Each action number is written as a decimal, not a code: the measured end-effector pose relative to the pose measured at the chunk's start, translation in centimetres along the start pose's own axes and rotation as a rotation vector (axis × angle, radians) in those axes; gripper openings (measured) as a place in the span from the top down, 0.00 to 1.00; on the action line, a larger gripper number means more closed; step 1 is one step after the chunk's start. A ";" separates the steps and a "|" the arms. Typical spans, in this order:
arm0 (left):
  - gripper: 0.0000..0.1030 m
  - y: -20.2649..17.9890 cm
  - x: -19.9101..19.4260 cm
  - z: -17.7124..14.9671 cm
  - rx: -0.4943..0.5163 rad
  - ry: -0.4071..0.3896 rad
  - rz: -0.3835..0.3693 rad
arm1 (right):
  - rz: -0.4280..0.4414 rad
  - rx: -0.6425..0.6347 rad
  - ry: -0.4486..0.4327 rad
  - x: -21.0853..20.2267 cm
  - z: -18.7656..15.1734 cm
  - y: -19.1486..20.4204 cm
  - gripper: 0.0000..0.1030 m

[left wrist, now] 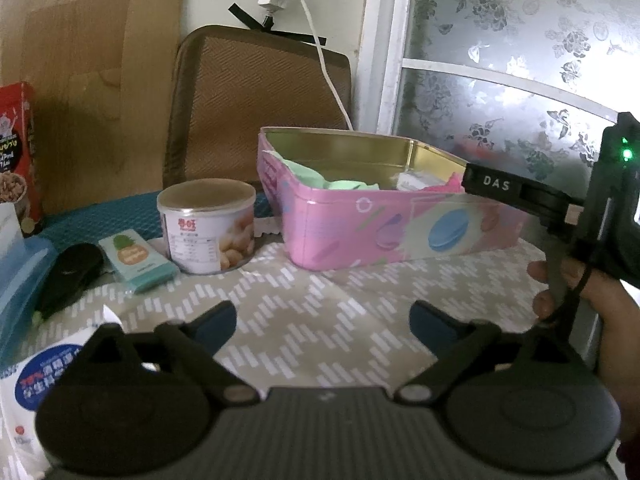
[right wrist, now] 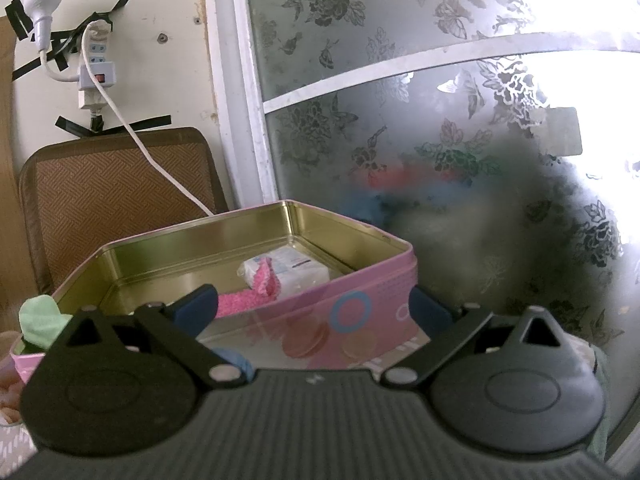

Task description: Organize soft objects

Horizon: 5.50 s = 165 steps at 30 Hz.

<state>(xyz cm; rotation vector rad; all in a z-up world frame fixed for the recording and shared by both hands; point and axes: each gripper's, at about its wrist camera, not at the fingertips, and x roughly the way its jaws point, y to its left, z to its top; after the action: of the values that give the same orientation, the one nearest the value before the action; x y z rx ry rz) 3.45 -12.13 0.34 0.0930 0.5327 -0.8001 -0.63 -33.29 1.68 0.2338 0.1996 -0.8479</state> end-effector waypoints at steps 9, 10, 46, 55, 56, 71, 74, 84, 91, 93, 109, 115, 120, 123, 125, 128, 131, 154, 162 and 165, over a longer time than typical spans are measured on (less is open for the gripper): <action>0.03 0.1 0.0 0.0 -0.012 0.000 -0.002 | 0.014 0.008 -0.040 -1.4 1.6 -0.1 0.01; 0.03 0.1 0.0 0.0 -0.006 -0.005 -0.006 | 0.020 0.009 -0.046 -1.6 1.8 -0.1 0.01; 0.00 -0.2 -0.7 -0.2 0.026 -0.049 -0.019 | 0.119 0.208 -0.105 -6.8 6.3 -5.5 0.01; 0.00 -0.5 -0.9 -0.3 0.049 -0.054 -0.006 | 0.219 0.296 -0.108 -8.0 7.6 -5.8 0.00; 0.00 -0.5 -0.9 -0.3 0.053 -0.054 -0.007 | 0.234 0.308 -0.102 -8.0 7.7 -5.9 0.00; 0.00 -1.8 -0.8 -0.7 0.143 -0.035 0.003 | 0.447 0.153 -0.093 -9.6 7.4 -4.6 0.00; 0.00 -2.1 -0.8 -0.7 0.168 -0.034 0.012 | 0.466 0.109 -0.105 -10.0 7.1 -4.2 0.00; 0.00 -1.5 -1.7 -1.3 0.131 0.007 0.014 | 0.512 -0.014 0.015 -9.4 4.8 -3.2 0.00; 0.00 1.1 -6.7 -2.7 -0.002 -0.030 0.006 | 0.618 -0.184 0.000 -11.3 2.7 -0.3 0.03; 0.00 2.3 -8.7 -3.5 -0.036 -0.041 0.010 | 0.656 -0.218 0.005 -11.7 2.1 0.8 0.05; 0.01 13.4 -17.4 -7.3 -0.380 -0.078 0.260 | 1.102 -0.490 0.294 -14.3 -2.7 13.6 0.18; 0.04 15.1 -17.1 -8.1 -0.459 -0.045 0.316 | 1.071 -0.391 0.492 -9.6 -2.8 17.4 0.31; 0.04 13.9 -16.2 -8.6 -0.376 -0.038 0.390 | 1.022 -0.222 0.652 -6.3 -4.2 16.8 0.72; 0.03 14.0 -16.3 -8.6 -0.375 -0.038 0.382 | 1.052 -0.214 0.664 -7.0 -4.2 16.0 0.81; 0.03 14.2 -16.5 -8.7 -0.386 -0.046 0.367 | 1.069 -0.217 0.674 -7.8 -4.1 15.2 0.86; 0.02 14.1 -16.5 -8.8 -0.380 -0.044 0.368 | 1.107 -0.224 0.716 -8.5 -4.3 13.9 0.96; 0.00 13.9 -16.2 -8.6 -0.363 -0.026 0.374 | 1.136 -0.260 0.700 -10.1 -4.3 12.0 0.96; 0.00 9.9 -13.6 -4.6 -0.282 0.107 0.451 | 1.164 -0.406 0.399 -13.8 -4.3 7.7 0.31; 0.05 7.9 -13.0 -3.9 -0.274 0.145 0.348 | 1.173 -0.395 0.405 -14.1 -5.0 7.8 0.27; 0.15 7.3 -12.2 -3.5 -0.281 0.169 0.305 | 1.167 -0.428 0.393 -14.2 -5.0 8.4 0.27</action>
<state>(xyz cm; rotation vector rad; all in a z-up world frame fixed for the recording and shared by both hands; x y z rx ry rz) 0.17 1.97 2.36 -0.0181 0.7656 -0.4165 -3.85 -16.32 1.75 0.0769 0.5337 0.4136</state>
